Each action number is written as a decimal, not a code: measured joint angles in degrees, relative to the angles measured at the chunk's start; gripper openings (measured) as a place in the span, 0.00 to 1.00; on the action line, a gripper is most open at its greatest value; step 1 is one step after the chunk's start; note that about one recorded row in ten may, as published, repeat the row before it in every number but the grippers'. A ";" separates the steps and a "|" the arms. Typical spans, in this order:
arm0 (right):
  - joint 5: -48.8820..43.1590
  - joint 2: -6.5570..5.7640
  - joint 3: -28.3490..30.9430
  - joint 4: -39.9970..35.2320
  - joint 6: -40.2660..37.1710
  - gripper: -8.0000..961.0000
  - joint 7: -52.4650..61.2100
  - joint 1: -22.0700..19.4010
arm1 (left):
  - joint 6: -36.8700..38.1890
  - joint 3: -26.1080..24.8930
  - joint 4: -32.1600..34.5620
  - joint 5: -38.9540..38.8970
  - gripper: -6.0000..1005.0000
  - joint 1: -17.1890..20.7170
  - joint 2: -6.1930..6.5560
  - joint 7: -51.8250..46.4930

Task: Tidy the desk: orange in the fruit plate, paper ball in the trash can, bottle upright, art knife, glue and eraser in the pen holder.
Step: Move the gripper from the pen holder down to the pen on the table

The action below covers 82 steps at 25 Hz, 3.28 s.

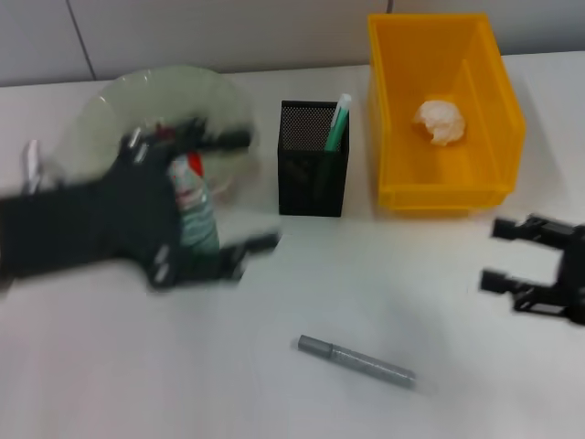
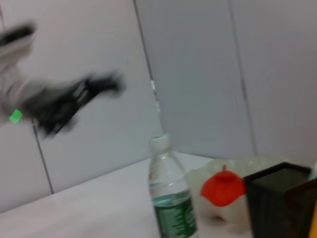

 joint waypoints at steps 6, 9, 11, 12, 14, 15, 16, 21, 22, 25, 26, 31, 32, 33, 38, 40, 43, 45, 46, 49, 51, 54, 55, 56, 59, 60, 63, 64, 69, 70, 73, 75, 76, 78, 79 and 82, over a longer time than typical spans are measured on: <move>-8.63 0.28 4.20 -23.60 -3.30 0.82 23.83 -0.31 | 11.01 -3.75 -22.80 -5.48 0.85 7.23 0.14 21.02; -16.45 0.47 3.64 -38.81 -7.24 0.82 41.86 4.04 | 11.84 -7.02 -39.70 -3.57 0.85 4.42 0.84 30.87; -18.85 0.57 3.58 -42.23 -8.84 0.82 45.93 5.74 | 11.70 -7.87 -42.63 -2.83 0.85 3.78 1.11 32.49; -21.34 0.77 3.47 -45.65 -10.55 0.82 50.64 7.86 | 11.52 -8.74 -44.96 -2.15 0.85 3.25 1.34 33.70; -28.26 1.19 1.58 -53.01 -14.48 0.82 59.48 13.96 | 10.39 -10.65 -48.64 -0.63 0.85 2.57 1.82 34.53; -28.26 1.19 1.58 -53.01 -14.48 0.82 59.48 13.96 | 10.39 -10.65 -48.64 -0.63 0.85 2.57 1.82 34.53; -30.69 1.21 0.33 -54.62 -15.47 0.82 61.79 15.83 | 9.88 -10.85 -49.04 -0.37 0.85 2.61 1.87 34.56; -42.98 1.93 -12.39 -55.97 -19.17 0.82 69.61 26.57 | 7.78 -11.96 -50.08 -0.24 0.85 3.14 1.42 35.44; -42.98 1.93 -12.39 -55.97 -19.17 0.82 69.61 26.57 | 7.62 -12.29 -50.44 -0.23 0.85 3.19 1.31 35.84; -49.46 4.03 -17.82 -51.63 -19.55 0.82 71.48 30.76 | 7.21 -12.43 -51.03 -0.23 0.85 3.02 1.29 36.19; -51.57 5.16 -20.42 -49.39 -19.44 0.82 71.36 32.14 | 6.23 -12.46 -51.48 -0.23 0.85 2.83 1.38 36.21; -52.68 5.71 -25.92 -46.42 -17.51 0.82 73.21 33.23 | 4.48 -13.43 -53.06 -0.23 0.85 2.62 1.81 36.17; -52.63 5.75 -26.70 -46.26 -17.03 0.82 74.03 33.30 | 4.49 -13.67 -53.14 -0.23 0.85 2.66 1.83 36.20; -52.53 5.78 -27.36 -46.26 -16.54 0.82 74.68 33.25 | 4.57 -13.83 -53.20 -0.20 0.85 2.77 1.86 36.23; -52.19 6.08 -32.26 -46.34 -12.71 0.82 77.15 31.81 | 5.06 -13.88 -53.22 -0.20 0.85 3.22 1.68 36.66; -52.18 6.15 -34.78 -45.90 -10.66 0.82 79.20 31.26 | 4.75 -13.64 -53.25 -0.20 0.85 3.22 1.47 36.97; -52.26 6.17 -39.26 -45.13 -7.18 0.82 82.42 30.07 | 4.60 -13.45 -53.28 -0.20 0.85 3.16 1.28 37.10; -52.34 6.17 -41.82 -44.16 -5.45 0.82 83.75 29.65 | 4.48 -13.45 -53.29 -0.20 0.85 3.04 1.17 37.20; -52.37 6.17 -42.88 -43.58 -4.79 0.82 84.22 29.61 | 4.42 -13.44 -53.30 -0.20 0.85 2.97 1.16 37.22; -52.46 6.17 -47.34 -42.14 -2.47 0.82 85.73 29.53 | 4.41 -13.40 -53.31 -0.21 0.85 2.85 1.14 37.24; -52.50 6.17 -48.55 -41.81 -1.73 0.82 86.03 29.44 | 4.38 -13.39 -53.31 0.02 0.85 2.84 1.13 37.25; -52.59 6.17 -52.64 -40.50 0.90 0.82 86.31 29.27 | 4.36 -13.39 -53.31 0.49 0.85 2.79 1.08 37.26; -52.59 6.17 -52.64 -40.50 0.90 0.82 86.31 29.27 | 4.36 -13.39 -53.31 0.52 0.85 2.78 1.07 37.26; -52.67 6.17 -53.58 -40.36 1.36 0.82 86.34 29.27 | 4.36 -13.39 -53.31 0.55 0.85 2.77 1.07 37.26; -53.06 6.17 -55.65 -40.12 2.80 0.82 87.00 29.22 | 4.40 -13.39 -53.31 0.57 0.85 2.76 1.05 37.26; -53.06 6.17 -55.65 -40.12 2.80 0.82 87.00 29.22 | 4.40 -13.39 -53.31 0.57 0.85 2.76 1.05 37.26; -53.45 6.17 -56.80 -39.71 3.71 0.82 87.67 29.21 | 4.43 -13.39 -53.31 0.59 0.85 2.76 1.05 37.26; -53.73 6.17 -57.64 -39.51 4.21 0.82 88.24 29.21 | 4.41 -13.39 -53.31 0.59 0.85 2.76 1.05 37.26; -54.27 6.18 -59.63 -39.45 5.00 0.82 89.17 29.22 | 4.41 -13.40 -53.31 0.59 0.85 2.68 1.05 37.26; -54.27 6.18 -59.63 -39.45 5.00 0.81 89.17 29.22 | 4.42 -13.39 -53.30 0.60 0.85 2.67 1.05 37.26; -54.28 6.25 -60.86 -39.45 5.43 0.80 89.72 29.30 | 4.52 -13.40 -53.30 0.59 0.85 2.68 1.05 37.26; -54.30 6.26 -61.59 -39.52 5.51 0.79 90.01 29.34 | 4.58 -13.40 -53.30 0.59 0.85 2.67 1.05 37.26; -54.30 6.26 -61.83 -39.57 5.53 0.79 90.07 29.36 | 4.59 -13.39 -53.31 0.59 0.85 2.68 1.05 37.26; -54.31 6.27 -62.11 -39.55 5.55 0.78 90.18 29.42 | 4.61 -13.39 -53.31 0.68 0.85 2.68 1.05 37.26; -54.32 6.26 -62.10 -39.48 5.58 0.78 90.22 29.45 | 4.69 -13.40 -53.31 0.92 0.85 2.67 1.05 37.14; -54.32 6.26 -62.07 -39.46 5.72 0.73 90.27 29.46 | 4.71 -13.37 -53.30 1.12 0.85 2.64 1.05 37.01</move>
